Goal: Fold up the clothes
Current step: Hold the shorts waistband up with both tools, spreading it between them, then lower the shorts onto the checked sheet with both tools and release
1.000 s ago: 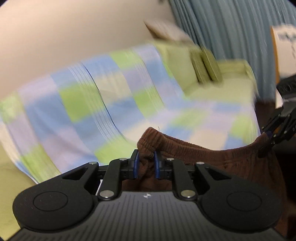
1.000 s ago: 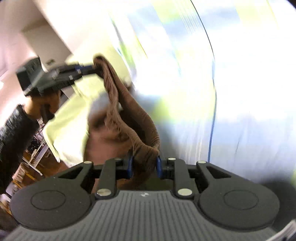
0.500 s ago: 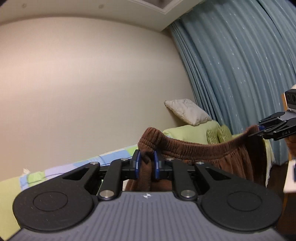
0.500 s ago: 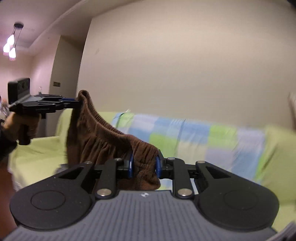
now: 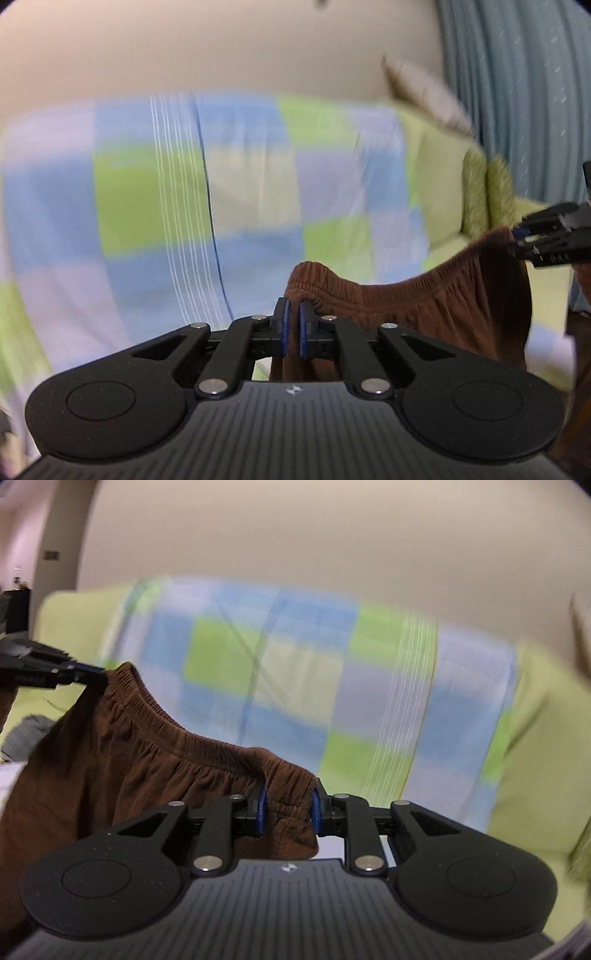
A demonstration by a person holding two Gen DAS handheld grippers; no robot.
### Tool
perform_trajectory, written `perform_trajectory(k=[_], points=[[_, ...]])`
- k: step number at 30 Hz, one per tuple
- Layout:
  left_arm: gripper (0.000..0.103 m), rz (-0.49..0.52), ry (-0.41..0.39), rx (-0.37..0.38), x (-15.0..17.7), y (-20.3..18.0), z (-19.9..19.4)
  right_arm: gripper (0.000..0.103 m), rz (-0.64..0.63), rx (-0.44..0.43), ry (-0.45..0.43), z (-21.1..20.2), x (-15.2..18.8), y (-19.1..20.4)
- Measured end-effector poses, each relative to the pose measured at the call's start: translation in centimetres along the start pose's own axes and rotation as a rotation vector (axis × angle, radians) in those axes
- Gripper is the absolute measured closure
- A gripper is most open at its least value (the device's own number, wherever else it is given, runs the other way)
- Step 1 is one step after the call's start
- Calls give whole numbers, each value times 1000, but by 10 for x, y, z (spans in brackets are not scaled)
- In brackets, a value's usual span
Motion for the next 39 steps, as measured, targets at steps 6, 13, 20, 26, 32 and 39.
perform_trajectory(k=[6, 13, 20, 26, 32, 39], points=[[103, -32, 112, 4, 55, 38, 96, 84, -33, 40, 153, 137, 54, -22], [87, -134, 200, 141, 72, 47, 136, 83, -70, 29, 193, 196, 89, -33], [49, -168, 325, 251, 76, 38, 166, 82, 104, 18, 174, 181, 109, -49], [90, -156, 243, 170, 63, 39, 146, 95, 184, -33, 228, 174, 127, -55], [91, -99, 93, 50, 33, 51, 120, 99, 81, 44, 73, 156, 85, -53], [73, -120, 190, -30, 64, 68, 172, 97, 11, 70, 190, 236, 91, -56]])
Point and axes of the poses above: each gripper's, at about its wrist camera, not at the fingertips, and z roughly the way its jaws point, y to its left, x to its underside, the point moved 3 cm from there along z, roughly the way its jaws point, and after that the axes turned 2 degrees about -y, right-handed, at the moved point
